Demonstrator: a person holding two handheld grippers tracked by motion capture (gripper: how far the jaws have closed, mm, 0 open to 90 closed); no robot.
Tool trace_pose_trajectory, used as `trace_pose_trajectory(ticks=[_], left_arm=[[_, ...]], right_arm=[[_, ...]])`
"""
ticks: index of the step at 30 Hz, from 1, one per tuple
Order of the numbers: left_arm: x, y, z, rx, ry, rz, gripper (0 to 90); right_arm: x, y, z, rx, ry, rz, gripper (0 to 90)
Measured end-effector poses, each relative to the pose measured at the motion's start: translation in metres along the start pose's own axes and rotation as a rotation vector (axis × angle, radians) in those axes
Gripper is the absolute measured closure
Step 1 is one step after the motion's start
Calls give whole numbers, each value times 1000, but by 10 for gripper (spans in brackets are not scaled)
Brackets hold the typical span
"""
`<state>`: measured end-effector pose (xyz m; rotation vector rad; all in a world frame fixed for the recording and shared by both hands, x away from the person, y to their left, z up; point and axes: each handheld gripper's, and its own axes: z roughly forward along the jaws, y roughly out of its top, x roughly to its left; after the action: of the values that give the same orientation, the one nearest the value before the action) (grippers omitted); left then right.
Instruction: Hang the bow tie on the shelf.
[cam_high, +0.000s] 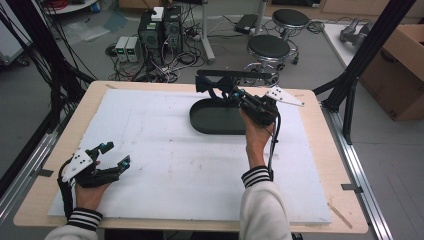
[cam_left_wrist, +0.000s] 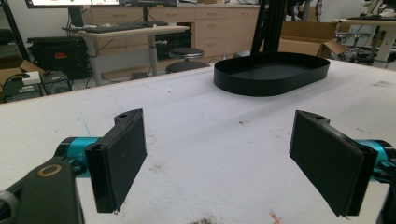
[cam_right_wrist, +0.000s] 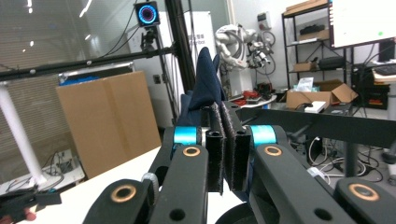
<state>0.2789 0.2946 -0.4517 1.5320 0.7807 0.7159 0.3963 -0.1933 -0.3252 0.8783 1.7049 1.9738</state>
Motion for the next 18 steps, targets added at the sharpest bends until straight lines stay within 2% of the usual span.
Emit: trace_pose_trajectory(ticks=[7,12,14,18], left_arm=[[0,0,0,0,0,-1,190],[0,0,0,1,0,0,190],[0,0,0,0,-1,0,190],[0,0,0,-1,0,-3,190]], right_arm=[[-6,1,-4,-24,-23,16,883],[-7,11,2,-16,-28,-2,883],[-8,13,4,-29,-37,-8,883],[-15,9,6,-23,-51,25,883]])
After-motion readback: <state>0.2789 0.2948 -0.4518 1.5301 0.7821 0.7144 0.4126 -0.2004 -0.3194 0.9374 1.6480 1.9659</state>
